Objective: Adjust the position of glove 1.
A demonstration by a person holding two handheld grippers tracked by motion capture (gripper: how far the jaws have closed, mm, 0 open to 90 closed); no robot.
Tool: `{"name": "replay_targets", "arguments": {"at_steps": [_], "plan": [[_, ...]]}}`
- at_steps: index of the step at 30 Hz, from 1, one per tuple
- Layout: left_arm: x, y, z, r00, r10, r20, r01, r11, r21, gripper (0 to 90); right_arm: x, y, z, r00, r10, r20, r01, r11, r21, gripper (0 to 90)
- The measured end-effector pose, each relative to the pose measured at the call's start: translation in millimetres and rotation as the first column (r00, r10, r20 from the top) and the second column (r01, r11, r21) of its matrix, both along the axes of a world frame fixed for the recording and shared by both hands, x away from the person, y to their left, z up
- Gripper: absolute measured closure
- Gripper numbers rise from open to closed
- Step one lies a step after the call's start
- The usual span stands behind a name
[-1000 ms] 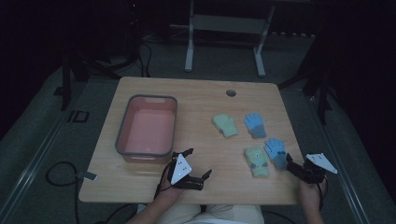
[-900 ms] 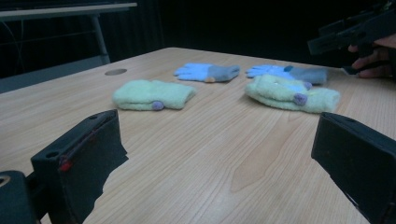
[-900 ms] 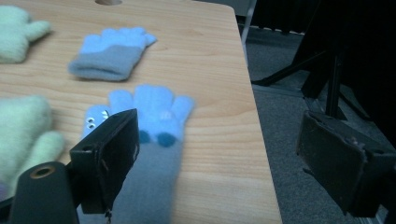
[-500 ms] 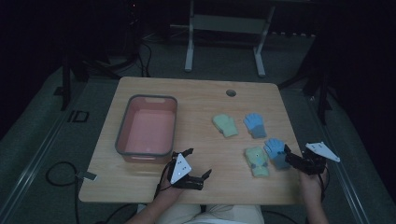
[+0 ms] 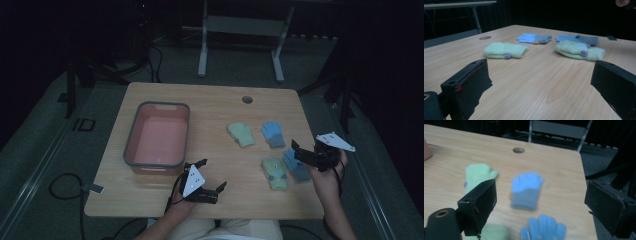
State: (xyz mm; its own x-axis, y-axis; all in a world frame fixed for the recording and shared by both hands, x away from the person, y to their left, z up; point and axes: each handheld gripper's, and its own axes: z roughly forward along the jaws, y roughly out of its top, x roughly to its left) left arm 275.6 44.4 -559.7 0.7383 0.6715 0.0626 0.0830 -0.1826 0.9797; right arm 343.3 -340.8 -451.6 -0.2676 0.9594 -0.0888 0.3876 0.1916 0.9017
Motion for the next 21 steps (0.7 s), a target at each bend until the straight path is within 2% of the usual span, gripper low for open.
{"name": "replay_targets", "arguments": {"at_steps": [4,5,7,8,11,12,13,15,17,18,21], "plan": [[0.0,0.2,0.0,1.0000,-0.002,0.000,0.002,1.0000,0.000,1.9,7.9,11.9,4.3,0.9994,0.035,-0.001,-0.035,0.9994,0.000,10.6],[0.0,0.1,0.0,1.0000,-0.003,0.001,0.003,1.0000,0.001,1.9,13.6,19.6,6.0,0.9965,0.082,-0.016,-0.082,0.9966,-0.002,10.7],[-0.1,0.0,0.0,1.0000,-0.003,0.001,0.003,1.0000,0.001,1.9,16.4,23.2,6.3,0.9953,0.096,-0.018,-0.096,0.9954,-0.002,12.9],[-0.1,0.1,0.0,1.0000,-0.003,0.001,0.003,1.0000,0.001,1.9,22.5,29.9,6.7,0.9913,0.128,-0.029,-0.128,0.9917,-0.009,14.2],[0.1,0.1,0.0,1.0000,-0.004,-0.001,0.004,1.0000,0.002,1.8,27.6,36.8,7.1,0.9879,0.154,-0.021,-0.155,0.9876,-0.028,15.8],[0.1,0.0,0.0,1.0000,-0.005,0.000,0.005,1.0000,0.002,1.8,32.4,43.2,7.9,0.9838,0.178,-0.018,-0.179,0.9833,-0.034,18.4],[0.0,-0.1,0.0,1.0000,-0.005,0.000,0.005,1.0000,0.003,1.8,32.4,43.2,7.9,0.9838,0.178,-0.018,-0.179,0.9833,-0.034,18.4],[-0.3,-0.3,0.1,1.0000,-0.006,0.001,0.006,1.0000,0.006,1.9,39.8,52.3,8.2,0.9755,0.218,-0.028,-0.219,0.9751,-0.034,21.7],[-0.3,-0.4,0.1,1.0000,-0.006,0.002,0.006,1.0000,0.006,1.9,41.9,55.6,7.8,0.9742,0.224,-0.029,-0.225,0.9736,-0.040,21.9],[-0.2,-0.3,0.1,1.0000,-0.007,0.002,0.007,1.0000,0.006,1.8,47.3,61.6,6.7,0.9683,0.247,-0.038,-0.248,0.9681,-0.035,22.6],[-0.1,-0.3,0.0,1.0000,-0.006,0.003,0.006,1.0000,0.005,1.9,55.8,70.8,3.9,0.9577,0.283,-0.052,-0.284,0.9584,-0.025,24.2]]}}
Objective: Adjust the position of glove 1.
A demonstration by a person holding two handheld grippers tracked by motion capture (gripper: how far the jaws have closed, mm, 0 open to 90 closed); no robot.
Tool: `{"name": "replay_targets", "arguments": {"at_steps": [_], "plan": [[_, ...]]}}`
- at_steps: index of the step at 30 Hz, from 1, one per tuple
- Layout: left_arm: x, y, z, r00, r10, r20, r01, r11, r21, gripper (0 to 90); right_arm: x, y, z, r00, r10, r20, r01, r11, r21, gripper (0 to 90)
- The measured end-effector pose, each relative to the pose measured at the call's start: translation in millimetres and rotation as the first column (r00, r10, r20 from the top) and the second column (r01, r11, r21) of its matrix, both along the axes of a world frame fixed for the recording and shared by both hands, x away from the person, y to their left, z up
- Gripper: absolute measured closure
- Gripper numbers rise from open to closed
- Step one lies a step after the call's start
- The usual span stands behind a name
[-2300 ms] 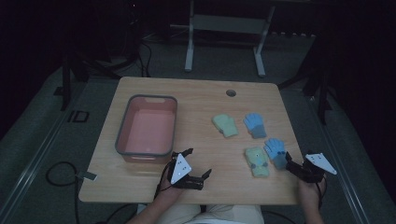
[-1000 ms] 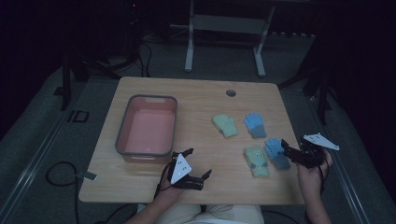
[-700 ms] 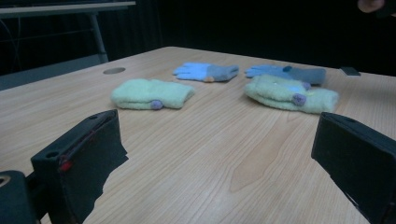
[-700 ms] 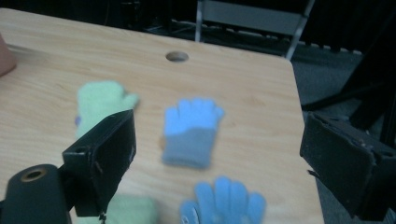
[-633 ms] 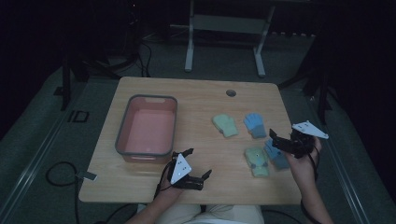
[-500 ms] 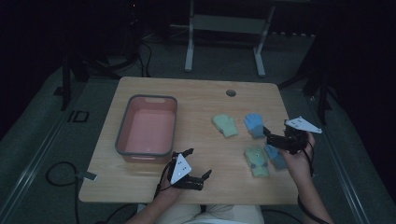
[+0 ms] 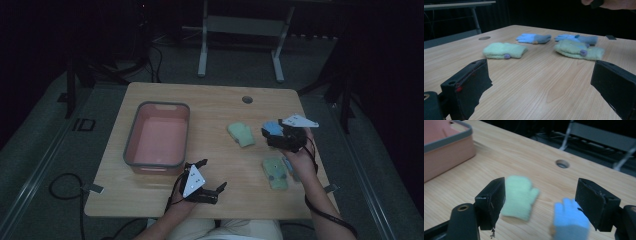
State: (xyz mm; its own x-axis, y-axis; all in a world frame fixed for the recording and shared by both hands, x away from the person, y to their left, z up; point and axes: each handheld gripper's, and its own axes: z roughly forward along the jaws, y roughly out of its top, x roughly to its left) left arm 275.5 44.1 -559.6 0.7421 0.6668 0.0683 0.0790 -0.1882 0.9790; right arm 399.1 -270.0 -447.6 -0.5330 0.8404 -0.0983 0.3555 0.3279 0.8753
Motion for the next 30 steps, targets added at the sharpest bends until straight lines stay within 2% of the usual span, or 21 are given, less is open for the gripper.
{"name": "replay_targets", "arguments": {"at_steps": [1,2,4,6,8,9,10,12,14,17,20,23,27,30], "plan": [[0.0,0.0,0.0,1.0000,0.000,0.000,0.000,1.0000,0.000,1.9,0.0,0.0,0.0,1.0000,0.000,0.000,0.000,1.0000,0.000,24.2],[0.0,0.0,0.0,1.0000,0.001,0.001,-0.001,1.0000,0.001,1.8,6.3,6.7,-2.5,0.9998,0.018,-0.013,-0.018,0.9998,-0.002,29.1],[-0.1,0.0,0.0,1.0000,0.000,0.002,0.000,1.0000,0.001,1.8,12.8,14.3,-5.7,0.9992,0.035,-0.021,-0.035,0.9993,-0.013,32.9],[0.0,0.1,0.0,1.0000,0.000,0.001,0.000,1.0000,0.001,1.8,20.5,21.5,-9.8,0.9968,0.066,-0.047,-0.067,0.9976,-0.021,36.4],[0.0,0.1,0.0,1.0000,-0.001,0.001,0.001,1.0000,0.000,1.9,23.6,25.5,-12.1,0.9962,0.069,-0.052,-0.071,0.9969,-0.032,39.2],[0.0,0.1,0.0,1.0000,-0.001,0.002,0.001,1.0000,0.001,1.9,31.7,32.5,-16.8,0.9910,0.104,-0.084,-0.107,0.9936,-0.035,41.3],[0.0,0.1,0.0,1.0000,-0.001,0.002,0.001,1.0000,0.001,1.9,34.8,35.8,-19.4,0.9907,0.107,-0.084,-0.111,0.9928,-0.046,44.6],[0.0,0.1,0.0,1.0000,-0.002,0.003,0.002,1.0000,0.001,1.8,42.1,41.1,-25.3,0.9848,0.132,-0.113,-0.137,0.9900,-0.035,46.7],[-0.2,0.0,-0.1,1.0000,-0.002,0.004,0.002,1.0000,0.000,1.8,44.9,43.5,-28.5,0.9845,0.132,-0.116,-0.137,0.9897,-0.039,49.3],[-0.4,0.0,-0.1,1.0000,-0.002,0.006,0.002,1.0000,0.002,1.8,56.3,50.0,-42.5,0.9785,0.141,-0.150,-0.150,0.9875,-0.049,54.9],[-0.4,0.2,0.0,1.0000,0.000,0.007,0.000,1.0000,0.004,1.8,63.8,54.1,-54.0,0.9774,0.132,-0.165,-0.146,0.9866,-0.073,62.1],[-0.4,0.2,-0.1,1.0000,0.001,0.006,-0.001,1.0000,0.002,1.9,71.6,56.3,-62.9,0.9782,0.119,-0.171,-0.138,0.9846,-0.107,65.0],[-0.1,0.8,-0.1,1.0000,0.004,0.003,-0.004,1.0000,-0.002,1.8,83.5,58.5,-73.7,0.9757,0.112,-0.188,-0.137,0.9830,-0.122,65.4],[-0.3,0.5,-0.1,1.0000,0.003,0.006,-0.003,1.0000,0.000,1.9,90.6,59.8,-79.4,0.9712,0.115,-0.208,-0.138,0.9856,-0.097,65.6]]}}
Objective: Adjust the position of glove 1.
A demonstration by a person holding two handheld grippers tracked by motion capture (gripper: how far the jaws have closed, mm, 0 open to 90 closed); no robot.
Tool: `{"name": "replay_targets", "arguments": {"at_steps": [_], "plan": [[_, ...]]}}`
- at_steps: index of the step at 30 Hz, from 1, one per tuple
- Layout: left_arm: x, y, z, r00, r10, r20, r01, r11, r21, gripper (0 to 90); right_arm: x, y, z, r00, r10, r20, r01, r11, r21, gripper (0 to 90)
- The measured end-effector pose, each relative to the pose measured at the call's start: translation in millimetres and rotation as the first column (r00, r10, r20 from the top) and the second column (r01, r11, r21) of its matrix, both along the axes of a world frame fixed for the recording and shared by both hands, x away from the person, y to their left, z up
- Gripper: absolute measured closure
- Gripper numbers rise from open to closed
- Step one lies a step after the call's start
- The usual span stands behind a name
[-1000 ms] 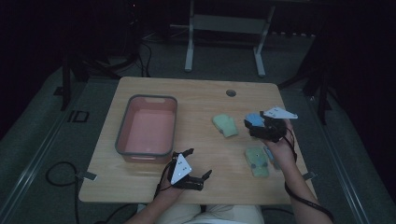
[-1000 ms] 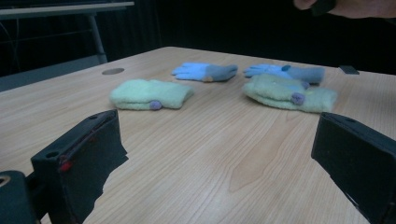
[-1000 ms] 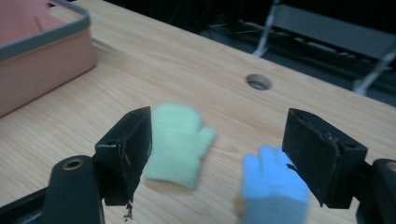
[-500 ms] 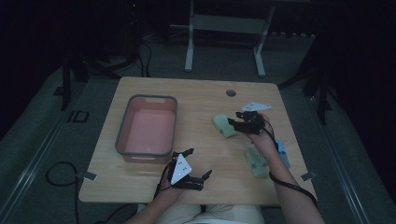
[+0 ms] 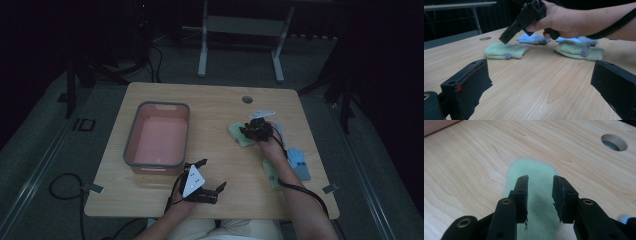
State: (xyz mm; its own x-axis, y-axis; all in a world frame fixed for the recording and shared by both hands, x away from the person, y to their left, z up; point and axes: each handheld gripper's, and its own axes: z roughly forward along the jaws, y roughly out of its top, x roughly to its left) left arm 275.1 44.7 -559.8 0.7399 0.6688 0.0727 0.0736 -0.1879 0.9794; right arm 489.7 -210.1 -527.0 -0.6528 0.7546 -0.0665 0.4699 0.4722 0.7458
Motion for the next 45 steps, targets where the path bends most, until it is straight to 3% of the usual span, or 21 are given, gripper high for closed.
{"name": "replay_targets", "arguments": {"at_steps": [5,12,18,22,26,31,33,38,42,45], "plan": [[0.0,0.1,0.0,1.0000,0.000,0.000,0.000,1.0000,-0.002,1.8,7.2,6.2,-8.0,0.9997,0.013,-0.020,-0.013,0.9997,-0.022,67.9],[-0.4,-0.3,0.0,1.0000,0.003,0.003,-0.003,1.0000,0.002,1.9,17.3,6.4,-17.9,0.9949,0.014,-0.100,-0.012,0.9996,0.027,65.5],[-0.3,0.0,-0.1,1.0000,0.005,0.002,-0.005,1.0000,-0.002,1.8,15.8,11.5,-20.1,0.9967,0.004,-0.081,-0.002,0.9999,0.013,77.4],[-0.2,0.0,-0.1,1.0000,0.006,0.001,-0.006,1.0000,-0.002,1.8,12.4,16.5,-19.0,0.9961,-0.049,-0.074,0.050,0.9987,0.013,86.1],[0.0,0.1,0.0,1.0000,0.006,-0.001,-0.006,1.0000,-0.002,1.9,5.8,24.0,-3.0,0.9892,-0.133,-0.062,0.132,0.9912,-0.011,87.7],[-0.2,0.0,0.0,1.0000,0.007,0.000,-0.007,1.0000,-0.001,1.9,-15.2,30.4,24.8,0.9810,-0.191,-0.033,0.193,0.9799,0.051,87.8],[-0.4,-0.2,-0.1,1.0000,0.008,0.003,-0.008,1.0000,0.001,1.8,-29.2,32.7,34.5,0.9735,-0.227,-0.027,0.228,0.9708,0.073,87.9],[-0.3,-0.3,-0.1,0.9999,0.010,0.003,-0.010,0.9999,0.000,1.9,-66.2,42.3,50.2,0.9550,-0.295,0.029,0.293,0.9541,0.061,88.1],[0.0,-0.2,-0.1,0.9999,0.013,0.003,-0.013,0.9999,-0.001,1.9,-93.6,47.3,65.4,0.9420,-0.333,0.042,0.329,0.9403,0.088,88.2],[-0.3,-0.4,-0.1,0.9999,0.013,0.005,-0.013,0.9999,0.000,1.8,-114.1,51.9,72.2,0.9366,-0.346,0.055,0.341,0.9361,0.088,88.2]]}}
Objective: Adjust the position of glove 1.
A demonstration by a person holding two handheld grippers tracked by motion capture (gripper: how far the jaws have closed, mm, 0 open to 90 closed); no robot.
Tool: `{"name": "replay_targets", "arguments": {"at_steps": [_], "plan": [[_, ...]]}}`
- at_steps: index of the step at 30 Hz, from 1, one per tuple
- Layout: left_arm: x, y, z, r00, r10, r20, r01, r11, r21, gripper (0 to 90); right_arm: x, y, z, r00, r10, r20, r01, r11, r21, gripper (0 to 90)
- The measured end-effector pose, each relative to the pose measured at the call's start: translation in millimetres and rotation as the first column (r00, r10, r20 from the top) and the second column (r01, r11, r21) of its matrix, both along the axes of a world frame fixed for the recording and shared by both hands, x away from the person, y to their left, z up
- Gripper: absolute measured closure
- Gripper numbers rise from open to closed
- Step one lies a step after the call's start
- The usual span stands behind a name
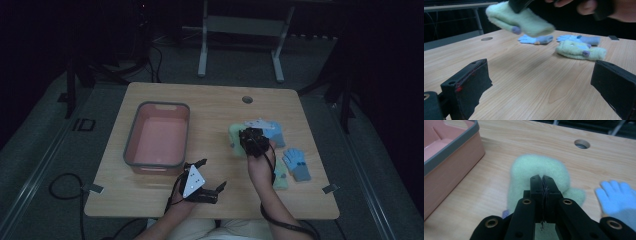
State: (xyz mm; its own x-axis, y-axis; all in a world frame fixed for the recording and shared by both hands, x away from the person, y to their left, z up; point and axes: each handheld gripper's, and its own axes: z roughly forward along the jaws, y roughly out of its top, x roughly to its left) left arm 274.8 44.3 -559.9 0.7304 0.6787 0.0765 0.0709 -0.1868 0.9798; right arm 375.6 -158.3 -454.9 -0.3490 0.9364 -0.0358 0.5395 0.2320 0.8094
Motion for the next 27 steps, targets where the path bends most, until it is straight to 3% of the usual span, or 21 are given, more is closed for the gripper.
{"name": "replay_targets", "arguments": {"at_steps": [1,3,7,12,21,25,27], "plan": [[0.0,0.0,0.0,1.0000,0.000,0.000,0.000,1.0000,0.000,1.9,0.0,0.0,0.0,1.0000,0.000,0.000,0.000,1.0000,0.000,88.2],[-0.1,0.1,0.0,1.0000,0.000,0.002,0.000,1.0000,0.002,1.9,-17.3,3.2,-2.9,0.9998,-0.016,0.006,0.016,0.9996,-0.025,88.2],[-0.2,0.1,0.1,1.0000,-0.001,0.004,0.001,1.0000,0.005,1.9,-27.7,2.3,-13.3,0.9992,-0.031,-0.026,0.031,0.9992,-0.024,88.2],[-0.1,-0.1,0.0,1.0000,-0.002,0.000,0.002,1.0000,0.001,1.9,-39.0,1.1,-36.3,0.9940,-0.063,-0.089,0.065,0.9977,0.019,88.2],[-0.3,0.0,0.0,1.0000,-0.004,0.002,0.004,1.0000,0.003,1.8,-31.2,14.5,-66.6,0.9855,-0.082,-0.148,0.093,0.9933,0.069,88.1],[-0.6,0.1,0.0,1.0000,-0.004,0.004,0.004,1.0000,0.003,1.9,-25.0,16.1,-81.7,0.9821,-0.092,-0.165,0.104,0.9921,0.069,87.8],[-0.6,0.2,0.0,1.0000,-0.004,0.003,0.004,1.0000,0.002,1.9,-23.9,17.3,-87.6,0.9820,-0.079,-0.172,0.088,0.9950,0.046,87.3]]}}
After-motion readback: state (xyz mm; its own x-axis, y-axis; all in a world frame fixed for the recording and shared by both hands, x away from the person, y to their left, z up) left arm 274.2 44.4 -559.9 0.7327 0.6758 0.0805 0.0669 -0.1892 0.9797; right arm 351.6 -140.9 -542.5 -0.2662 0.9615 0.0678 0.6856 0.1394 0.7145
